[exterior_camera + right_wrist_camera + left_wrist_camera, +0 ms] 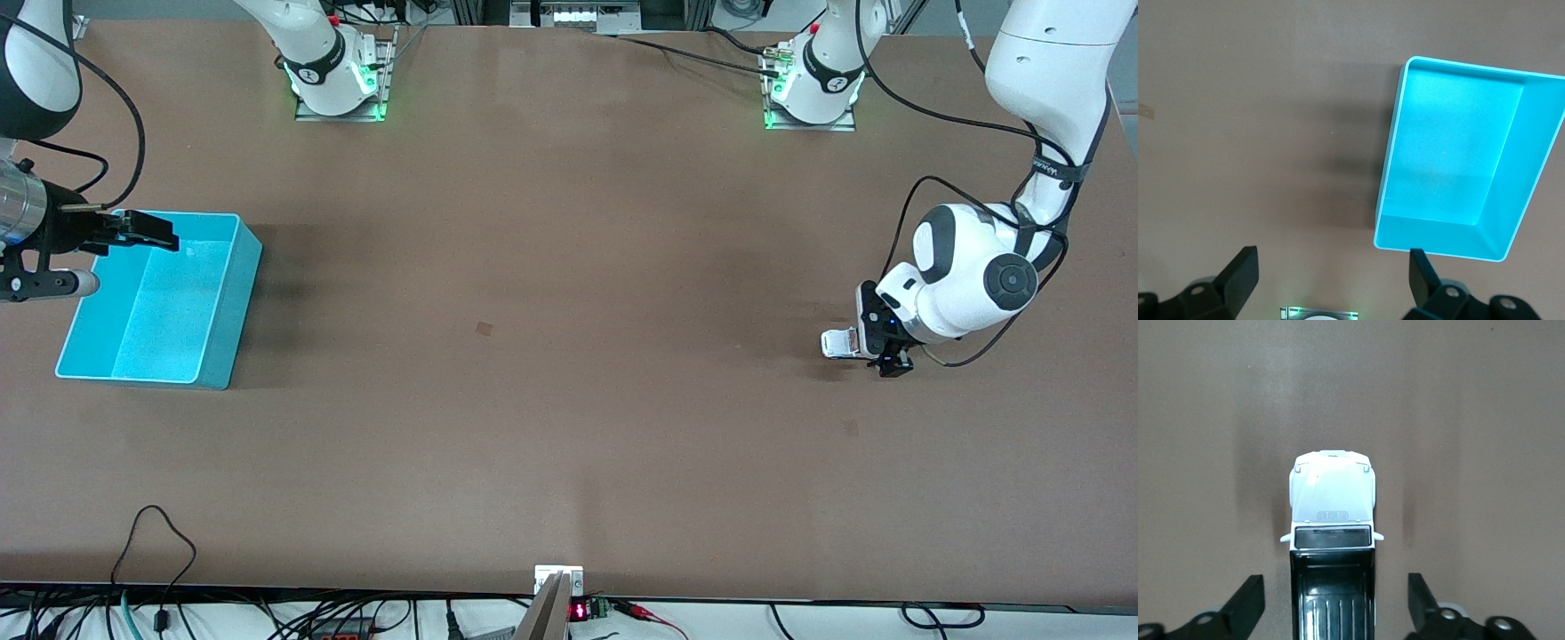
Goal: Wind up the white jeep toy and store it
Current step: 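Grasp the jeep with the left gripper while the right gripper nears the box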
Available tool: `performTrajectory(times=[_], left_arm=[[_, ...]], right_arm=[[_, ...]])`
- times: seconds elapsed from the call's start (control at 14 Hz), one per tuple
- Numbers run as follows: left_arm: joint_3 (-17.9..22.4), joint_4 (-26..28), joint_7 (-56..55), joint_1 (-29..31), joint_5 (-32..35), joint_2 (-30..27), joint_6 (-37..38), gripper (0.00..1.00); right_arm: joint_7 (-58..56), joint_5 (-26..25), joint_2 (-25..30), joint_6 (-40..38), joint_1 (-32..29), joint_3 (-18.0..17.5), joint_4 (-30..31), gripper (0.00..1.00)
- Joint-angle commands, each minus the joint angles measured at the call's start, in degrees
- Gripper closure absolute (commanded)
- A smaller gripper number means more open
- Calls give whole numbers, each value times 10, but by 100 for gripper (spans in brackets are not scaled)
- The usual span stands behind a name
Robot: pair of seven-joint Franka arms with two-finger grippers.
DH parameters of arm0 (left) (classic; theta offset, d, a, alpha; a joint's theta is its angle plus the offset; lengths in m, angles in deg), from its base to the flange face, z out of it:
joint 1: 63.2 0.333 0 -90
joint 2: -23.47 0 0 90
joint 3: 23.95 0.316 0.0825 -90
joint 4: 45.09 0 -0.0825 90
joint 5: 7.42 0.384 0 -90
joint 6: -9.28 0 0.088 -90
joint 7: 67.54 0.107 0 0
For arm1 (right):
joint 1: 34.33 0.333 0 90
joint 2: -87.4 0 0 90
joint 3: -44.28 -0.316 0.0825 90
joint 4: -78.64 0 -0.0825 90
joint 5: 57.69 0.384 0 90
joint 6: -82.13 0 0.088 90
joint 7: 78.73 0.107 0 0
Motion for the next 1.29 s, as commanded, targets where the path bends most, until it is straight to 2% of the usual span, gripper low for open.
performTrajectory(times=[0.0,0.36,0.57,0.79,0.93,1.21], left_arm=[[-2,4,13,6,9,-1,-7,12],[-2,3,13,6,8,-2,-6,28],[-2,2,13,5,8,-2,-6,33],[-2,2,13,5,8,-2,-6,51],[-2,2,13,5,8,-2,-6,59],[-2,3,12,5,8,-1,-5,59]], right_arm=[[-8,-4,3,-9,-1,0,-2,0],[-9,-4,2,-10,-1,0,-2,0],[-9,-4,2,-10,-1,0,-2,0],[-9,-4,2,-10,-1,0,-2,0],[-9,-4,2,-11,-1,0,-2,0],[-9,-4,2,-13,-1,0,-2,0]])
